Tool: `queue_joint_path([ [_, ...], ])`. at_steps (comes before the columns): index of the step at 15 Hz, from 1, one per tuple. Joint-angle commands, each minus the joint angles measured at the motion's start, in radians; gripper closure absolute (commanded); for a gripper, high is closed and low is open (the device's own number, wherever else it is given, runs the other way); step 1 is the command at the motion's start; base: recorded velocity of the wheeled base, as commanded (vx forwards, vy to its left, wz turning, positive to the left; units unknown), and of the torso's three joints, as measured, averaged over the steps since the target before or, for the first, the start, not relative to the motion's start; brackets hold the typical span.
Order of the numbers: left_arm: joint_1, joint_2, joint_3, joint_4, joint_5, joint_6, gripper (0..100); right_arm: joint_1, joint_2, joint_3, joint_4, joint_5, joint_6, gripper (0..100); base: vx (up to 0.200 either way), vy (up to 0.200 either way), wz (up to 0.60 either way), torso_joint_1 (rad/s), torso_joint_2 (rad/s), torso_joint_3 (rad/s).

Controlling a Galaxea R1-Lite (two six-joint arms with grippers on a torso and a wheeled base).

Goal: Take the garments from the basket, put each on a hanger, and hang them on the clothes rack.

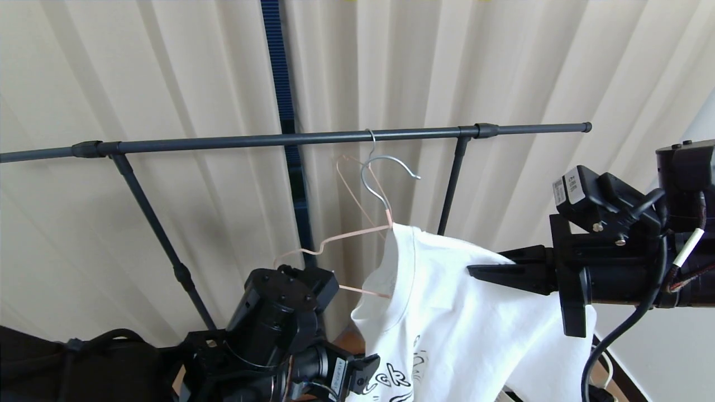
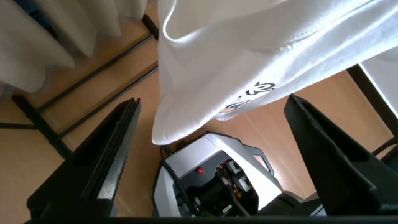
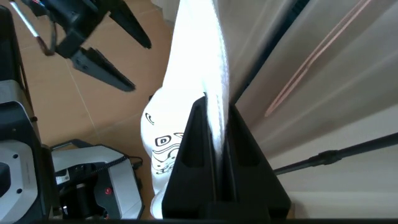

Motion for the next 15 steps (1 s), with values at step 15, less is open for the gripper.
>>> queue_joint_path([
  [15,0.085,0.063,-0.046,-0.054,0.042,-0.118,0,0.043,-0.063,0.052,0.000,0.004,-0.008,100,0.000,0.000,0.00,0.000,0.00,0.000],
])
